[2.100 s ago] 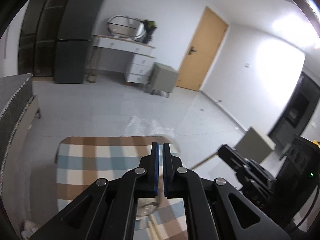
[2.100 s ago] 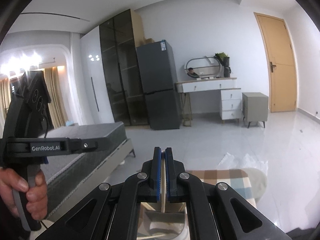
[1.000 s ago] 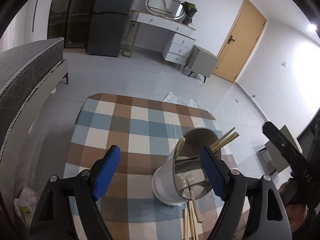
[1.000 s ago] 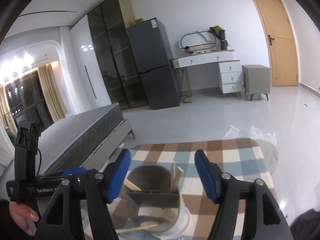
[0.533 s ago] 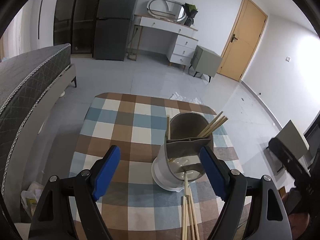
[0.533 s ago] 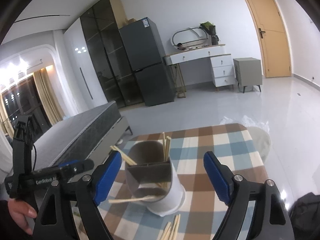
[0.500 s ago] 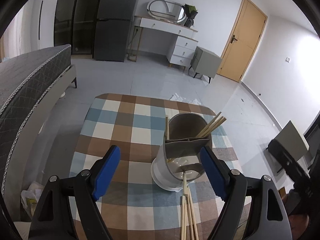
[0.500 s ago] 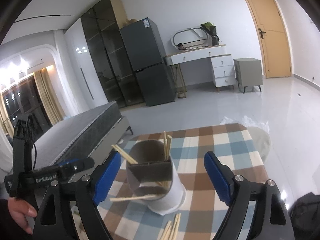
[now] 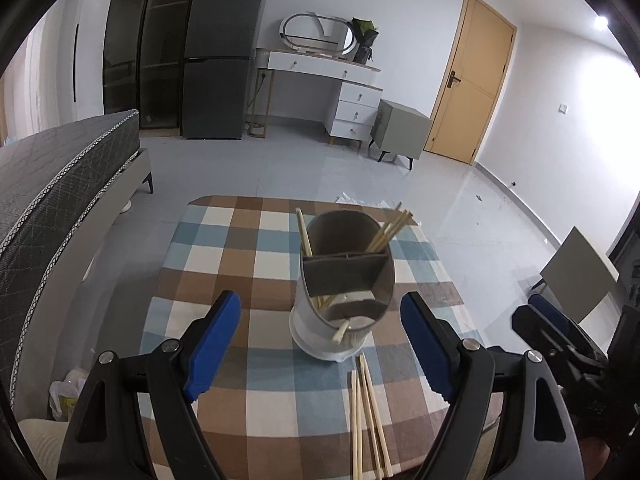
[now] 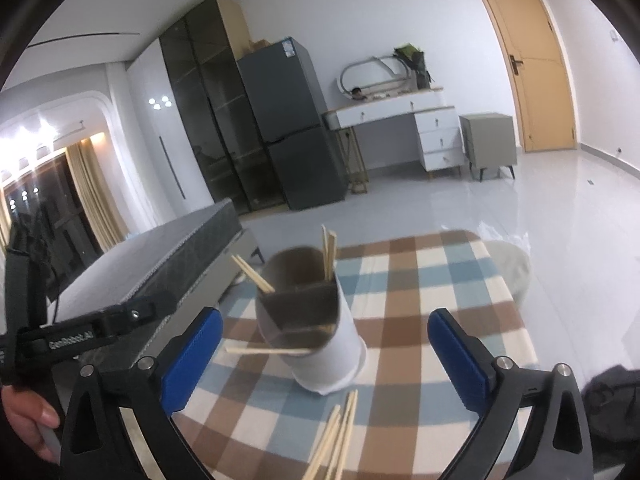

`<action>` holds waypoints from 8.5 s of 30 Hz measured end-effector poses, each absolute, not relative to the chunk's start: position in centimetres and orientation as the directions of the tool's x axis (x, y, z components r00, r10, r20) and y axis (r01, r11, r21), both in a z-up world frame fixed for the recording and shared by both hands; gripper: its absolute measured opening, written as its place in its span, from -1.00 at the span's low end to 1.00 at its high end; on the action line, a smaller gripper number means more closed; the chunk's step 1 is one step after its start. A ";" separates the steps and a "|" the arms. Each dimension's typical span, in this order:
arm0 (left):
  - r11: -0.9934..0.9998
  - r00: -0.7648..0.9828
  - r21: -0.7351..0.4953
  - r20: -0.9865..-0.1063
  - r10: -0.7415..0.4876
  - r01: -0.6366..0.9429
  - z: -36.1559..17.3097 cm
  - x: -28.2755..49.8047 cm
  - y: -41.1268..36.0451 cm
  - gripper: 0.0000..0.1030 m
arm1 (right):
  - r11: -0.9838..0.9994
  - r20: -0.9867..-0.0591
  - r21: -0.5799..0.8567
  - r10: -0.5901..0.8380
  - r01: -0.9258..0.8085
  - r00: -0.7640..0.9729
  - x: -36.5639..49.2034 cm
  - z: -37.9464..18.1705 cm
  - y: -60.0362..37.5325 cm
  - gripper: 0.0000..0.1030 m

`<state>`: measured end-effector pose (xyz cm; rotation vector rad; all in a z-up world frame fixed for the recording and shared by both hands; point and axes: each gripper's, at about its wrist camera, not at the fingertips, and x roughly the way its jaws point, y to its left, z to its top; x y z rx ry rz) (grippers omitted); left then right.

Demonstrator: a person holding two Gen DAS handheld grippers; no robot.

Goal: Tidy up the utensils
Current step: 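Open both grippers to drop the chopsticks into the holder and withdraw, then lower both grippers toward the remaining chopsticks beside the holder, then grasp a chopstick with the left gripper while the right gripper lowers to the pile, then lift the held chopstick with the left gripper while the right gripper grasps another, then carry both held chopsticks up over the holder and lower them in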

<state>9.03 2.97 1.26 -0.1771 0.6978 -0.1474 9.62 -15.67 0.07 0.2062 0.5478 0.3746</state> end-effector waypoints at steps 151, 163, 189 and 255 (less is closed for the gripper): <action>0.928 0.654 -0.373 -0.703 -0.279 -0.005 -5.6 12.7 6.0 -0.97 | 0.929 -0.902 0.295 0.348 -0.223 0.257 16.0 -17.5 -7.5 -0.48; 0.941 0.641 -0.339 -0.726 -0.250 -0.016 -6.1 12.9 6.0 -0.97 | 0.954 -0.902 0.154 0.242 -0.259 0.356 16.3 -17.4 -5.7 -0.93; 0.972 0.688 -0.236 -0.704 -0.179 0.011 -3.3 8.7 4.4 -0.97 | 0.872 -0.663 0.433 0.481 -0.230 0.574 12.5 -9.3 -12.5 -0.94; 0.936 0.671 -0.327 -0.665 -0.328 0.134 -2.2 12.0 6.7 -0.97 | 0.179 -0.953 -0.219 0.170 -0.959 0.249 14.4 -18.5 -1.1 -0.39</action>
